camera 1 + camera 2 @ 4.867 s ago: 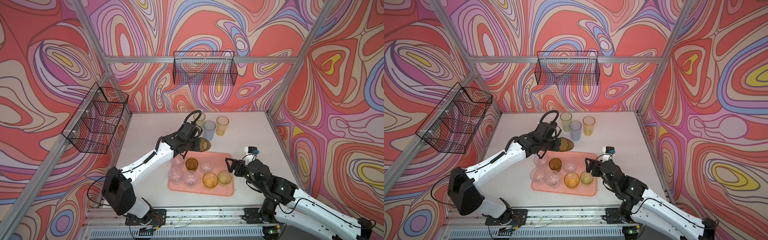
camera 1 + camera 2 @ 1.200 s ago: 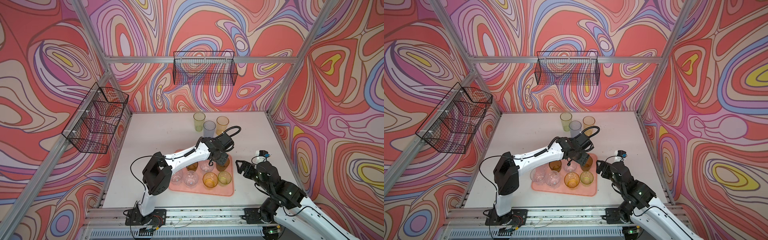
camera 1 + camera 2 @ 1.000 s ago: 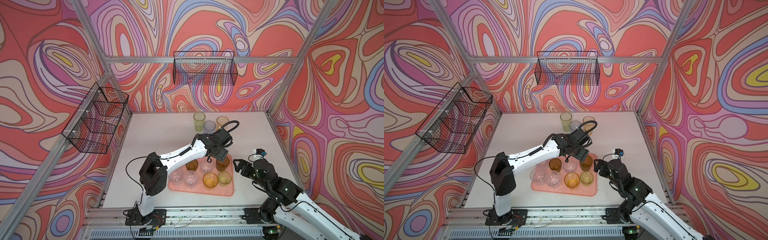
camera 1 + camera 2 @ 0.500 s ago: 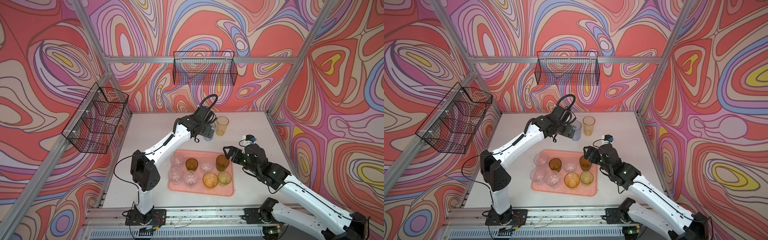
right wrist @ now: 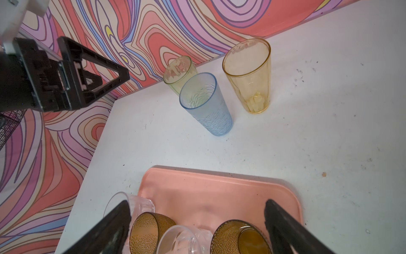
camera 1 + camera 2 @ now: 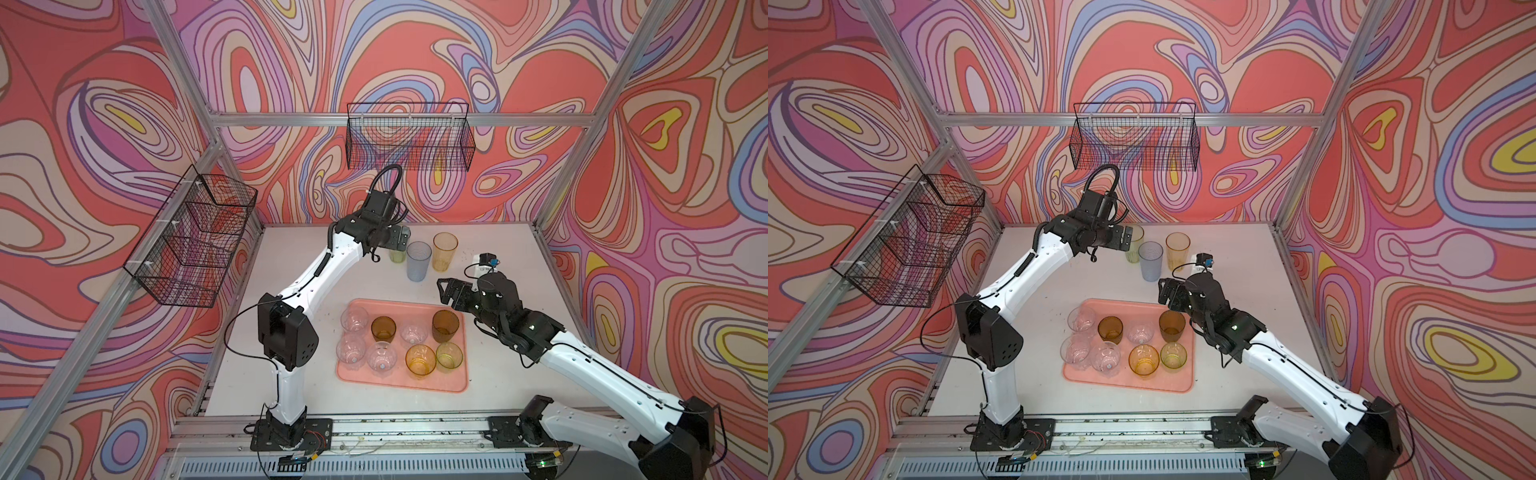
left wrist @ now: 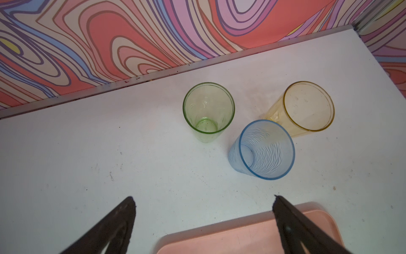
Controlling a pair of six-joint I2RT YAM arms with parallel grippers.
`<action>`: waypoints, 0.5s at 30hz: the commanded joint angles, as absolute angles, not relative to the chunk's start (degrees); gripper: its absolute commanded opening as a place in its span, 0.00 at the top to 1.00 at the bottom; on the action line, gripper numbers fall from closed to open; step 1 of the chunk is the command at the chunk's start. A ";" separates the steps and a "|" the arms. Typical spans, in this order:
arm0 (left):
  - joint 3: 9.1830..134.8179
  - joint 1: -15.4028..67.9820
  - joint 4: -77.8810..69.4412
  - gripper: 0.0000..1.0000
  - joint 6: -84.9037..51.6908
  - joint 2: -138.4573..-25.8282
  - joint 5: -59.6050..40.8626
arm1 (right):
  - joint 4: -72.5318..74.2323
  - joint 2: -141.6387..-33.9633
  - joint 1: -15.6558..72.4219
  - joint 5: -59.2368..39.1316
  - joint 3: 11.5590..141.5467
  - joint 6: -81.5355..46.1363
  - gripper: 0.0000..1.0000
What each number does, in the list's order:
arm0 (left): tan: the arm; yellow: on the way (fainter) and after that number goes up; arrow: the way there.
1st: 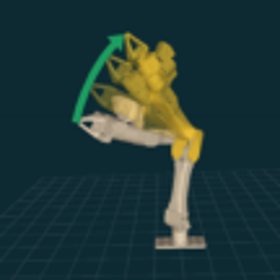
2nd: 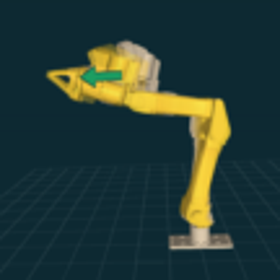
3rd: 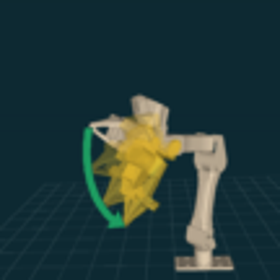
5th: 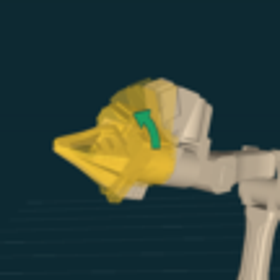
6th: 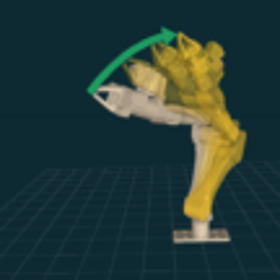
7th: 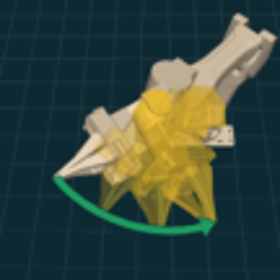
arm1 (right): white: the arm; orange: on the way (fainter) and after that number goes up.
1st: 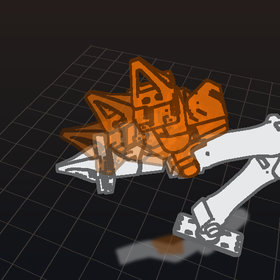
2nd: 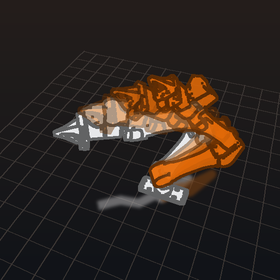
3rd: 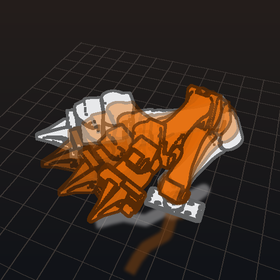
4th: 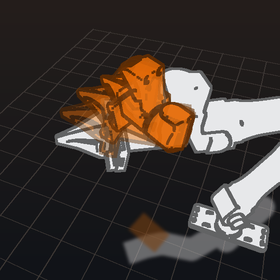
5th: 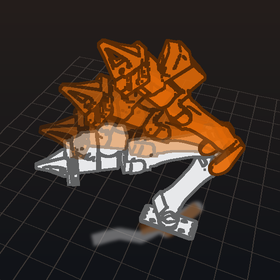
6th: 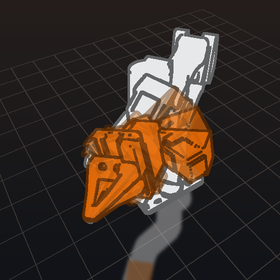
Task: Place the glasses into the tray
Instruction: 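Raise the left gripper and reach it over the tall green glass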
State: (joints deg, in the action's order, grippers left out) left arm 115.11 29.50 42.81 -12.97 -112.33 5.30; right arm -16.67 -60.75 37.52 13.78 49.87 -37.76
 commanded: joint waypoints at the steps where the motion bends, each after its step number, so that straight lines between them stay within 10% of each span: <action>1: 116.95 28.31 42.01 0.00 -13.97 -114.79 2.55 | -14.41 -60.82 37.27 16.64 50.36 -37.00 0.02; 15: 123.95 25.44 42.92 0.19 -15.51 -124.54 3.16 | -14.98 -62.06 37.27 19.19 49.87 -39.33 0.02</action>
